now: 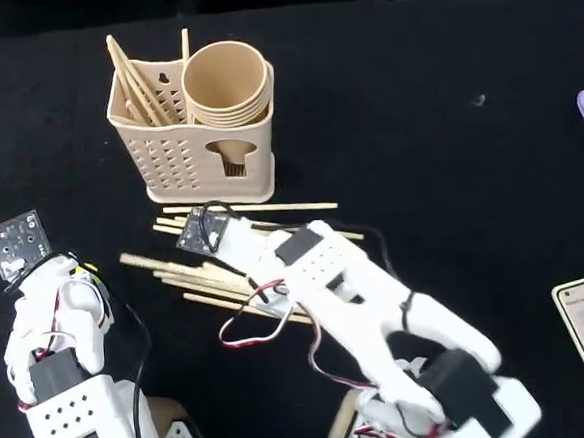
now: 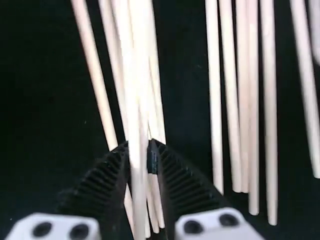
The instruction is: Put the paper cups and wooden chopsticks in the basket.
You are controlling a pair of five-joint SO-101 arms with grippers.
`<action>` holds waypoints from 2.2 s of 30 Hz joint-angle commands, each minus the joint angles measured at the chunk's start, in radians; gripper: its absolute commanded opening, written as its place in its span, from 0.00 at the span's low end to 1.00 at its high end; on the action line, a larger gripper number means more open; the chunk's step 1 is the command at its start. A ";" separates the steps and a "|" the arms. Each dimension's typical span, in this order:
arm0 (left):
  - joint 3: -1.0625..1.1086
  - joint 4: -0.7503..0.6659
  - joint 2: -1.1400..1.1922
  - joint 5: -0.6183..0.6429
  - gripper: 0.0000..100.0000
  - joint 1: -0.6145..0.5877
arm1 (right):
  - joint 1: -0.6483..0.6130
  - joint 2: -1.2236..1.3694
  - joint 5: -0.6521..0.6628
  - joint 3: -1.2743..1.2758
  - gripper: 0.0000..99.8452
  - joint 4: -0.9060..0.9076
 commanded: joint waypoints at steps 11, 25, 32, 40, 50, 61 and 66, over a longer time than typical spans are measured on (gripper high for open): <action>-0.010 -0.023 -0.011 0.005 0.12 -0.012 | 0.120 -0.348 0.000 -0.044 0.01 0.068; -0.010 -0.023 -0.011 0.003 0.12 -0.012 | 0.146 -0.300 0.078 0.105 0.01 -0.041; -0.010 -0.023 -0.011 0.005 0.12 -0.012 | 0.241 -0.070 0.083 0.117 0.01 -0.170; -0.010 -0.023 -0.011 0.005 0.12 -0.012 | 0.275 0.160 0.084 -0.015 0.13 -0.087; -0.008 -0.023 -0.011 0.005 0.12 -0.010 | 0.279 0.137 0.120 -0.024 0.15 -0.064; -0.008 -0.023 -0.011 0.005 0.12 -0.010 | 0.281 0.008 0.150 -0.042 0.14 0.112; -0.008 -0.023 -0.011 0.005 0.12 -0.010 | 0.276 -0.028 0.098 -0.041 0.14 0.121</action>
